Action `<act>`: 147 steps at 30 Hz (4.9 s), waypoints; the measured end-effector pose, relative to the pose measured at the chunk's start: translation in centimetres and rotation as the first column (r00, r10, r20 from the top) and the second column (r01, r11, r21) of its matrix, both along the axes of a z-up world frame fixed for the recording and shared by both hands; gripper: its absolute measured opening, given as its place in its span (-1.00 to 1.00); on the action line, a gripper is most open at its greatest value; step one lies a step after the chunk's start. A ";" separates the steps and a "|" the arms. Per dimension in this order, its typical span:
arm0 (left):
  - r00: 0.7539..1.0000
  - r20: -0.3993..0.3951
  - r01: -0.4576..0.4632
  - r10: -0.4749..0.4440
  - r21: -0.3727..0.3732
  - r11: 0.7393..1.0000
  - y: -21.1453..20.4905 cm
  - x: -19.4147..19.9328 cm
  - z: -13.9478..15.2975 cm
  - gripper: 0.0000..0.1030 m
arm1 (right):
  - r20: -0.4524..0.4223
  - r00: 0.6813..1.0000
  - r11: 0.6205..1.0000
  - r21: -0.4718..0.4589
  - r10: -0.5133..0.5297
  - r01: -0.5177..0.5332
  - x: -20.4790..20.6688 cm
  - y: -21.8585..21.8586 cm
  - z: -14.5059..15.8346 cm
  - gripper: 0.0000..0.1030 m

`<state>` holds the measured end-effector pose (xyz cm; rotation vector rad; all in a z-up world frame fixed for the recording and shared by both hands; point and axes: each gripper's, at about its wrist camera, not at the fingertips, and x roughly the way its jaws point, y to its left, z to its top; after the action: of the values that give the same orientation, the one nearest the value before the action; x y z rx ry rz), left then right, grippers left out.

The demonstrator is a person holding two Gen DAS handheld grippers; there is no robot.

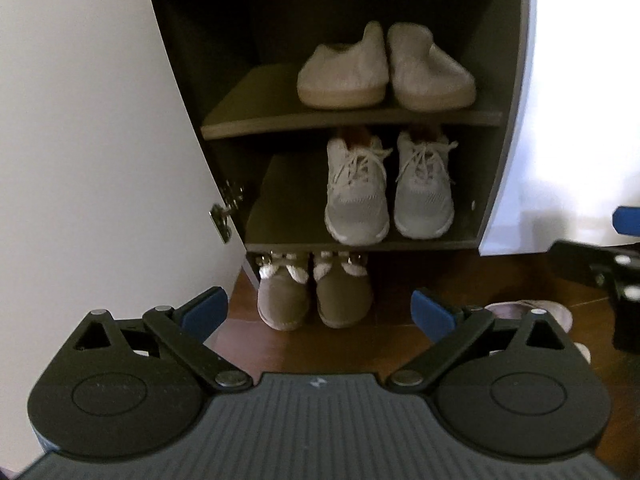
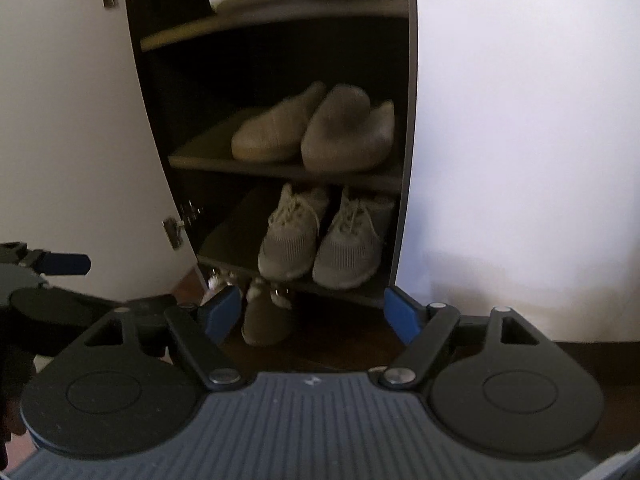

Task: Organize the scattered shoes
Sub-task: 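Pull both tools back from the cabinet, then swing the right gripper down toward the white patent loafers, then lower the right gripper into both loafer heels and close it, then lift the white loafers and carry them into the cabinet, then lower the loafers beside the buckle shoes and open the right gripper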

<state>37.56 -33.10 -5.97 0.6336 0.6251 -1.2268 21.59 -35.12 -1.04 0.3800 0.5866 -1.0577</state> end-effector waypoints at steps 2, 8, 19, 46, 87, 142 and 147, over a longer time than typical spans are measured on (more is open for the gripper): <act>1.000 -0.005 -0.001 0.001 0.008 1.000 -0.3 0.3 -0.6 0.93 | -0.008 1.000 1.000 0.012 0.002 -0.002 0.3 -0.5 -1.0 0.48; 1.000 -0.008 0.002 -0.002 0.029 1.000 -1.8 0.8 -2.5 0.93 | -0.020 1.000 1.000 0.026 0.004 -0.003 0.9 -1.8 -2.8 0.48; 1.000 -0.004 0.006 -0.005 0.045 0.999 -3.3 1.0 -3.9 0.93 | -0.043 0.999 0.999 0.042 0.005 -0.004 1.1 -3.6 -4.4 0.48; 0.992 -0.016 0.125 -0.124 0.230 0.965 -1.3 -0.5 -15.0 0.93 | -0.603 0.379 0.672 0.384 0.702 -0.634 -4.3 -9.2 -22.9 0.18; 0.924 -0.008 0.371 -0.382 0.264 0.890 -3.3 -8.3 -24.6 0.87 | -0.126 0.982 0.912 0.371 -0.138 0.176 -4.4 -8.7 -26.3 0.69; 0.910 0.010 0.406 -0.414 0.175 0.897 -18.6 -5.1 -29.2 0.51 | 0.015 0.943 0.881 0.363 -0.332 0.304 -0.9 -18.3 -29.8 0.24; 0.916 0.003 0.394 -0.400 0.173 0.903 -18.9 -5.0 -29.3 0.51 | 0.020 0.934 0.876 0.355 -0.357 0.327 -0.7 -18.9 -30.0 0.24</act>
<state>32.56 -52.04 -35.26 0.9598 0.5878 -1.5471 20.92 -53.99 -31.07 0.8624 0.6446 -1.2715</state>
